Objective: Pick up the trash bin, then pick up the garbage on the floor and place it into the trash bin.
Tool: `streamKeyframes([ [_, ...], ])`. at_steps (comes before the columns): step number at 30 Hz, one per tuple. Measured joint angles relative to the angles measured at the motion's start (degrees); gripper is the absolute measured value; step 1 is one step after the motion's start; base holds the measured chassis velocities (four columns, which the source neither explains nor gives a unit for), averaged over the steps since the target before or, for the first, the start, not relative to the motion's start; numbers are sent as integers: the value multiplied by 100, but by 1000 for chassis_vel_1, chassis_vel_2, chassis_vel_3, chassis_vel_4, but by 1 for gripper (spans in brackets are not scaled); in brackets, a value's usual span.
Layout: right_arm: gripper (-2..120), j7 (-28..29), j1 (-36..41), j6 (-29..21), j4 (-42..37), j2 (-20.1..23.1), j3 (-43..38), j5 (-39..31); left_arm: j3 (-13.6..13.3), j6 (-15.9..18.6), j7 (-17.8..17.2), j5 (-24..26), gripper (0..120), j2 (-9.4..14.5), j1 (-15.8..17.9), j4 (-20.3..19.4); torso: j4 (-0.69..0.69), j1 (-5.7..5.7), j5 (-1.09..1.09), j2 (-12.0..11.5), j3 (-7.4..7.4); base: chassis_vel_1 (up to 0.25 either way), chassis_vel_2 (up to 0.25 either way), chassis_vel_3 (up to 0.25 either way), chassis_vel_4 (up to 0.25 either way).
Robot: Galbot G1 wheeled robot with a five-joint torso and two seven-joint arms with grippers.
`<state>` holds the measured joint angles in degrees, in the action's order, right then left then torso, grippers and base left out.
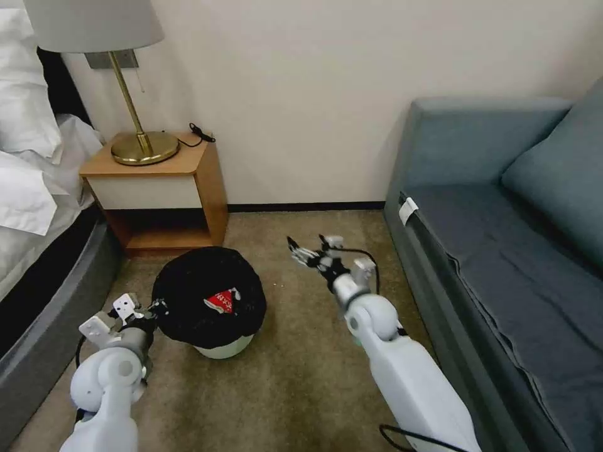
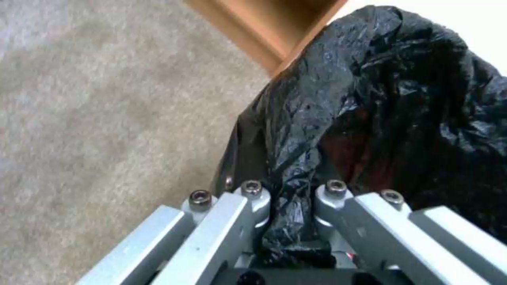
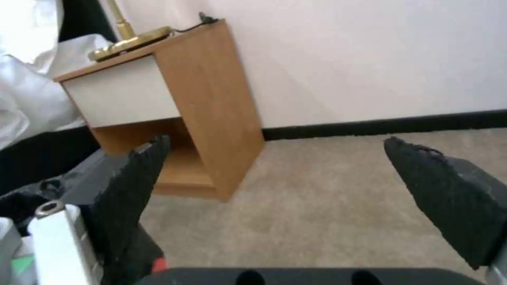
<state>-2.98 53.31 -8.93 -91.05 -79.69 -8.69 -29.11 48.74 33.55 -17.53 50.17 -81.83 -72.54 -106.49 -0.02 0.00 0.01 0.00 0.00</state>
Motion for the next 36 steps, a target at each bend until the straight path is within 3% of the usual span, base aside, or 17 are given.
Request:
streamKeyframes([
  [9,100,-157,208,101,-39,-107,-200,102,272,-261,177,64,4,151,-42,653,2,0,-1,0,0,0,0,0,0],
  [16,100,-238,307,141,-9,-196,-185,165,317,-355,173,-72,9,214,-94,810,2,0,1,0,-1,0,0,0,0],
  [20,100,-251,384,152,-9,-241,-142,219,301,-403,156,-326,27,214,-114,795,2,-1,-1,0,-1,0,0,0,0],
  [25,100,-257,459,152,-56,-241,-142,237,300,-400,174,-479,40,225,-138,684,1,0,-2,0,0,0,0,0,0],
  [29,100,-258,566,145,-177,-226,-211,236,326,-410,250,-1027,60,240,-221,253,2,0,-1,0,-1,0,0,0,0],
  [31,100,-257,590,140,-200,-225,-230,231,332,-427,254,-1157,62,240,-224,163,1,0,-1,0,0,0,0,0,0],
  [34,100,-251,665,110,-290,-228,-318,196,369,-448,284,-1592,77,262,-226,-176,1,-1,0,0,0,0,0,0,0],
  [36,100,-247,674,106,-302,-228,-331,190,371,-456,296,-1656,78,267,-226,-213,2,0,0,0,0,0,0,0,0],
])
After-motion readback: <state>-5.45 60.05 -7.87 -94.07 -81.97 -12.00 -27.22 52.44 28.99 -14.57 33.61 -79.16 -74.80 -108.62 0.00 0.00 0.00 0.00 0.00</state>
